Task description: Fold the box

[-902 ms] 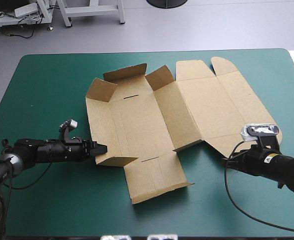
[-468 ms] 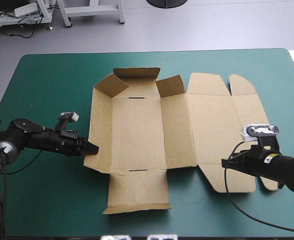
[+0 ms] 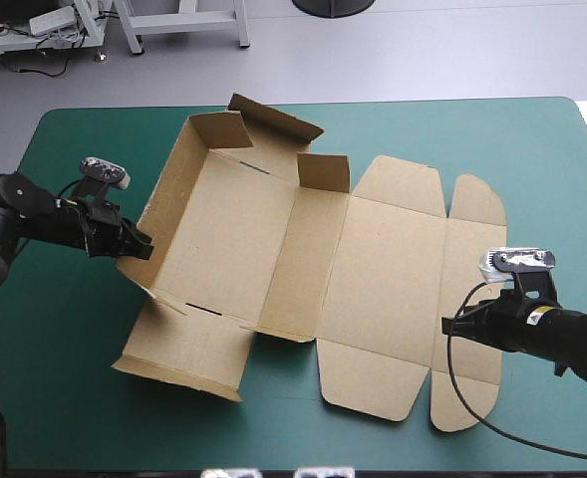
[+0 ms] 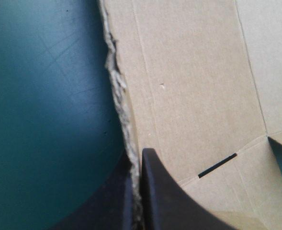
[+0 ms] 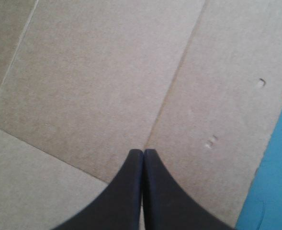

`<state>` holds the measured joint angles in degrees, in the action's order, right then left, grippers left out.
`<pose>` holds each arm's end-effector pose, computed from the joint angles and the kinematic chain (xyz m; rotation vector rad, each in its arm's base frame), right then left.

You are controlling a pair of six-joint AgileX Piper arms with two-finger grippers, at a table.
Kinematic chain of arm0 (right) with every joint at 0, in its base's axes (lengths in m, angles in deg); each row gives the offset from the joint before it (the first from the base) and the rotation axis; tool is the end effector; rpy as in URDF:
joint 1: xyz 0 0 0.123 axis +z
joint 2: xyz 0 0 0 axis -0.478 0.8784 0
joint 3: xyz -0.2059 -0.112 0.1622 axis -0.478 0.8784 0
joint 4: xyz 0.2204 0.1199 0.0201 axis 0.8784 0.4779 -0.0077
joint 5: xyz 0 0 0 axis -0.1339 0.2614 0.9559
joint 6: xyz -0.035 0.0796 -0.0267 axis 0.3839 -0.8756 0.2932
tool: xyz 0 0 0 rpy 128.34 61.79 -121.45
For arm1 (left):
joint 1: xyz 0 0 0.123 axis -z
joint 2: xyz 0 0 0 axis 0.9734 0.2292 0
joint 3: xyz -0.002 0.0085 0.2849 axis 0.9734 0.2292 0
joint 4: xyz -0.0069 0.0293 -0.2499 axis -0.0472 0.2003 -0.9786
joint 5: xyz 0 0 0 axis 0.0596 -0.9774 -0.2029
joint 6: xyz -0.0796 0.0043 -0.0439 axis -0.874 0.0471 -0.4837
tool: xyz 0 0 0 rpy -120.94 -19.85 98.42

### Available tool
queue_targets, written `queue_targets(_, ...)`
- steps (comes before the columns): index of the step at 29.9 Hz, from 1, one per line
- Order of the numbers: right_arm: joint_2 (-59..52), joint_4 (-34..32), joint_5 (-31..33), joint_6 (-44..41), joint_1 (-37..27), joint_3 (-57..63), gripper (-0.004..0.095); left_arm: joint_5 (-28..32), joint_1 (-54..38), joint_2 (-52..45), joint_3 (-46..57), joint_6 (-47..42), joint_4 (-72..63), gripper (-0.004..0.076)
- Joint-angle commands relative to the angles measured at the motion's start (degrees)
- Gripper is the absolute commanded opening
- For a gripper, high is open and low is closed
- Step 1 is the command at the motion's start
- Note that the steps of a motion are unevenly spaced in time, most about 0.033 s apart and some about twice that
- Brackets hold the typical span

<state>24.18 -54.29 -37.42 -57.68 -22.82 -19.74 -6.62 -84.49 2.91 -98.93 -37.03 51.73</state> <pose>0.1568 0.0374 0.2987 -0.1355 2.4603 0.3702 0.2909 -0.0005 0.3283 0.6294 2.5321 -0.3975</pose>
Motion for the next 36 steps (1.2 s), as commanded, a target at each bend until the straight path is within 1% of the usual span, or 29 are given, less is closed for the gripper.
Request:
queue_targets(1,1.3,0.7,-2.1,0.5,-0.3,-2.0,-0.0025,-2.5,2.5,-1.1,-4.2,0.3,3.8,-0.0006)
queue_targets(7,3.9,1.3,-2.2,0.9,-0.3,-2.0,-0.0025,-2.7,7.5,-0.4,-4.3,0.1,13.5,-0.0006)
queue_targets(12,4.2,1.3,-2.2,1.1,-0.3,-2.0,-0.0025,-0.7,8.2,-0.4,-4.3,0.3,15.6,-0.0006)
queue_targets(15,4.2,1.3,-2.1,1.1,-0.3,-2.0,-0.0025,2.3,9.9,-0.4,-4.4,3.2,16.0,-0.0006)
queue_targets(18,4.2,1.3,-2.1,1.1,-0.3,-2.0,-0.0025,6.7,12.4,-0.4,-4.4,4.1,18.1,-0.0006)
queue_targets(21,4.2,1.3,-2.1,1.1,-0.3,-2.0,-0.0025,13.4,15.7,-0.2,-4.4,4.2,22.2,-0.0006)
queue_targets(22,4.2,1.3,-2.1,1.1,-0.3,-2.0,-0.0025,17.1,16.6,0.0,-4.4,4.2,23.1,-0.0006)
queue_targets(24,4.2,1.3,-2.1,1.3,-0.3,-2.0,-0.0025,21.8,18.3,0.4,-4.4,4.2,24.7,-0.0006)
queue_targets(26,4.2,1.3,-1.9,1.3,-0.3,-2.0,-0.0025,25.4,20.1,1.1,-4.4,4.2,28.7,-0.0006)
queue_targets(28,4.2,1.3,-1.7,1.3,-0.3,-2.0,-0.0025,27.1,21.5,1.6,-4.4,4.2,32.3,-0.0006)
queue_targets(33,4.2,1.4,-1.7,1.4,-0.3,-2.0,-0.0025,27.1,24.3,1.6,-4.4,4.2,34.4,-0.0006)
queue_targets(36,4.2,1.6,-1.8,1.7,-0.3,-2.0,-0.0025,27.2,26.7,1.5,-4.4,2.5,38.7,-0.0006)
